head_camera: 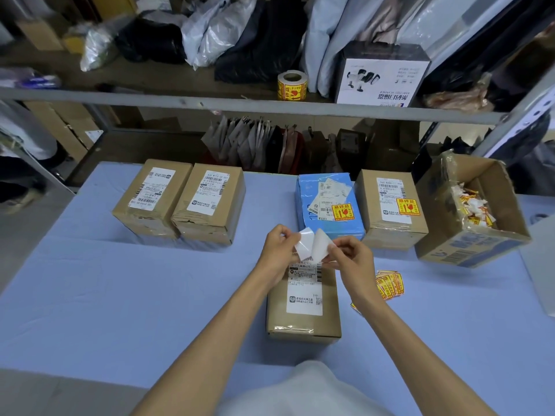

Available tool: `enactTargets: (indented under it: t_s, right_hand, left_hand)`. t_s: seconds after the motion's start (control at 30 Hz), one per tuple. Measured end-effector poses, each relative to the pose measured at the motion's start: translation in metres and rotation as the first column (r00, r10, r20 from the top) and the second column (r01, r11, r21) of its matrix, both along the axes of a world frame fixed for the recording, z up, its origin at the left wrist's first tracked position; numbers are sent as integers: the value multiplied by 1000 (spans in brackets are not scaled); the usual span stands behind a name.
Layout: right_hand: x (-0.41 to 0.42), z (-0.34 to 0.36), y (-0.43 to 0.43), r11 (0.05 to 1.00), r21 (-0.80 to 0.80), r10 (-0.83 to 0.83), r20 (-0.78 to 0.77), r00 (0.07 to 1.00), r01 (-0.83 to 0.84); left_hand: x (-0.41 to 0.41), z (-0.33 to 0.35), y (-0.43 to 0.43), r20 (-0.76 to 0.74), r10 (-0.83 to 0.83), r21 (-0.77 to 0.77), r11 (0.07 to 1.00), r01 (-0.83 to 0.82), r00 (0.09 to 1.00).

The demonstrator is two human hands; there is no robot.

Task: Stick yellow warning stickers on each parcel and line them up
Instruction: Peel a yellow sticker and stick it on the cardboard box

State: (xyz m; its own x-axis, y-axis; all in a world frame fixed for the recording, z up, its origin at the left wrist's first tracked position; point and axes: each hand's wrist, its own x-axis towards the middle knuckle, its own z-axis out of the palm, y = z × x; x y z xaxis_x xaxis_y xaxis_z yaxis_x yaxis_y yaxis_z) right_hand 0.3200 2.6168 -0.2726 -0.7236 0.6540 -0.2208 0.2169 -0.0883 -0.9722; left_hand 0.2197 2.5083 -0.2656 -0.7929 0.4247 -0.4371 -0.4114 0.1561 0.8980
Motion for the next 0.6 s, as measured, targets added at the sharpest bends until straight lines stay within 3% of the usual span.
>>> enactTargets:
  t_s: [0.17,0.3,0.4,0.6]
  right_hand:
    - [-1,-1,-1,1000,8,16,9,1000,-16]
    - [1,-1,1,999,43,6,16,1000,-7]
    - [2,-1,3,998,60,-11,28,1000,9]
    - [-2,-1,2,999,50,-15,31,999,13]
  left_hand:
    - [8,-3,9,-69,-28,-226,974,12,997]
    - [3,-5,4,-109,31,-154,987,-48,994]
    - [-4,-8,-4,-136,59,-202,976,-86,989]
    - [-8,-6,-12,-239,-76,-303,953,0,968]
